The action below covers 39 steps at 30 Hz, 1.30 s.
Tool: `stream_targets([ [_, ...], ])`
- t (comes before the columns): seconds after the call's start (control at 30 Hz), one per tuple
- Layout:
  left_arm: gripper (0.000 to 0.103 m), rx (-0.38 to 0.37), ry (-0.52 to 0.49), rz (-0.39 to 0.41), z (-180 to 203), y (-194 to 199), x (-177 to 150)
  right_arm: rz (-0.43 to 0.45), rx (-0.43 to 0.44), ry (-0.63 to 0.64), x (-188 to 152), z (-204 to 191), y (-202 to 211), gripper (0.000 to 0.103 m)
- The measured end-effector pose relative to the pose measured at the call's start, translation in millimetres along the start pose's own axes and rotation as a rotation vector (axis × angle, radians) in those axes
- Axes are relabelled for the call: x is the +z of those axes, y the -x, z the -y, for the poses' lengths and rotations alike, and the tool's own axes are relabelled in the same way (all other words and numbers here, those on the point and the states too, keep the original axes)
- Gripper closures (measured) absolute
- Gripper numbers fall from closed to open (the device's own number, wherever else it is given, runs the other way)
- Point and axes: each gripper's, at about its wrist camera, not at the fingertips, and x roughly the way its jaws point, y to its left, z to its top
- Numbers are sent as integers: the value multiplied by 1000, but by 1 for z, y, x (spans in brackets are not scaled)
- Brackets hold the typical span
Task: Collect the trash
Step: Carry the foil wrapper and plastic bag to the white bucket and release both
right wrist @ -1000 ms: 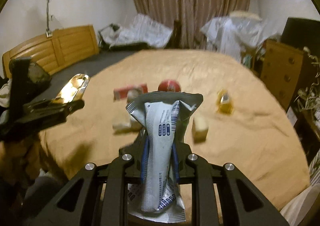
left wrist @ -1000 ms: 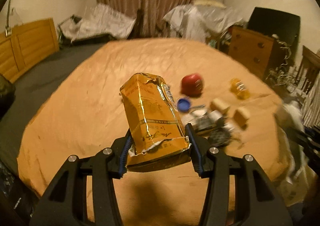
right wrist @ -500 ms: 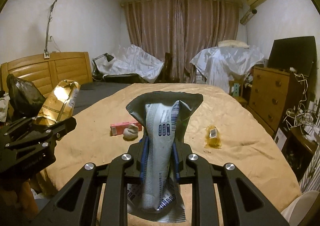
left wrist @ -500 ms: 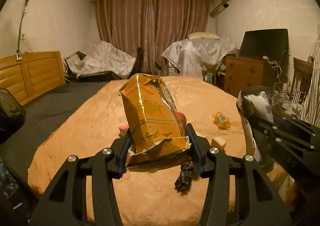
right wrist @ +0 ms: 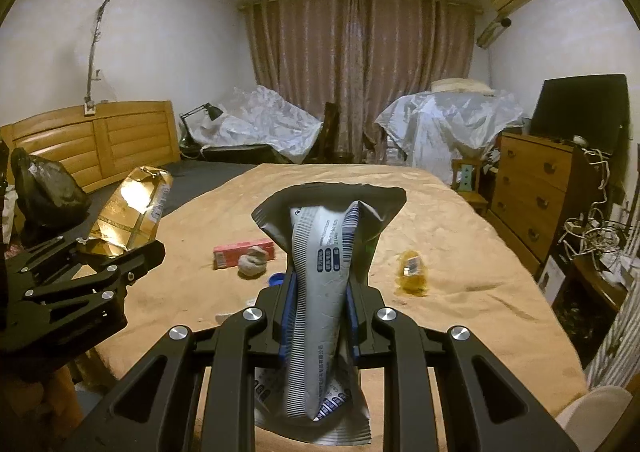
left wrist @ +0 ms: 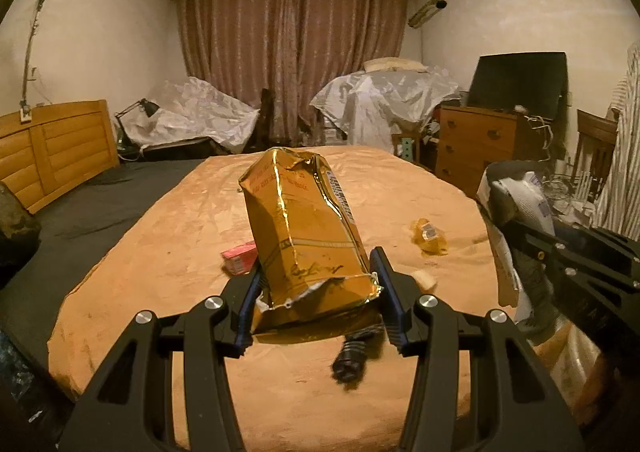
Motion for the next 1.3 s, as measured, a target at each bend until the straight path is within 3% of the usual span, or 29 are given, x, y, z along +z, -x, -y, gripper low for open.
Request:
stream_targets([
  [0.37,54,-139,-59,12,60,-6,15,-14,-109,-42,4,60,60,81],
  [0.83,54,-420,-178,-26,181,-5,13,-59,-323,-128,-19,192,165,81],
  [1.1,54,-587,-256,-94,260,-3,-2,-171,-420,-201,-50,282,207,81],
  [1.3,54,-694,-319,-193,304,-11,-11,-291,-431,-283,-79,347,222,81],
])
